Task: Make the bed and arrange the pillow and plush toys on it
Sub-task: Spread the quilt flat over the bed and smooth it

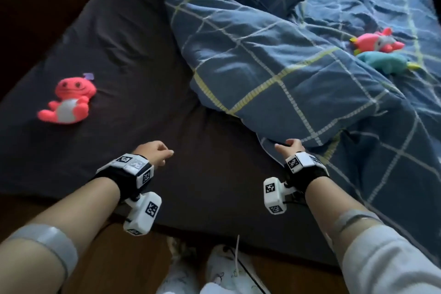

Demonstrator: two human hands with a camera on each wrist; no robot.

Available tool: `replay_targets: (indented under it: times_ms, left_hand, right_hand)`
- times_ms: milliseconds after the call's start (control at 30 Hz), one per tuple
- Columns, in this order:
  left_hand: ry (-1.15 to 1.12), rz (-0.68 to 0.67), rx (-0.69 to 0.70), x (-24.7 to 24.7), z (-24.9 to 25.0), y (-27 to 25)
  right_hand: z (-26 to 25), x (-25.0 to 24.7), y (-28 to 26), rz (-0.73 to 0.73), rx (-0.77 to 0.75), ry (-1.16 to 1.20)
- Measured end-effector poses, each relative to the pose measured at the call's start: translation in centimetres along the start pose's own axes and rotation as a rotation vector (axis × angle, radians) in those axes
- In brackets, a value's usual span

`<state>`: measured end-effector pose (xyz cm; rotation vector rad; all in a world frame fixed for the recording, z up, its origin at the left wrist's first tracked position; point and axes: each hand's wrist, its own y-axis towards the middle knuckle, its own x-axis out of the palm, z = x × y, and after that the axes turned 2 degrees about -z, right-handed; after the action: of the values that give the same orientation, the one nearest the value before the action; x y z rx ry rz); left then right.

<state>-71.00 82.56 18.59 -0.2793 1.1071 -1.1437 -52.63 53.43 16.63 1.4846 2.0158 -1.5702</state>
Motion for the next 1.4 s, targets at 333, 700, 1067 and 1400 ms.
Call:
replay_targets:
  times_ms: [333, 700, 1067, 1400]
  left_hand:
    - [-0.017, -0.199, 0.187, 5.8, 8.1, 4.5]
    - [-0.065, -0.221, 0.114, 5.9, 10.0, 6.3]
    - [-0.297, -0.172, 0.401, 3.1, 16.5, 4.8]
    - [-0.072, 0.178, 0.542, -1.4, 21.1, 3.3]
  right_hand:
    - [1.4, -4.7, 6.1, 0.258, 0.235, 0.325]
    - [-0.9, -6.2, 9.4, 0.014, 0.262, 0.431]
    - [-13.9, -12.5, -2.7, -0.376, -0.418, 1.259]
    - [-20.3, -12.6, -8.1, -0.587, -0.546, 1.277]
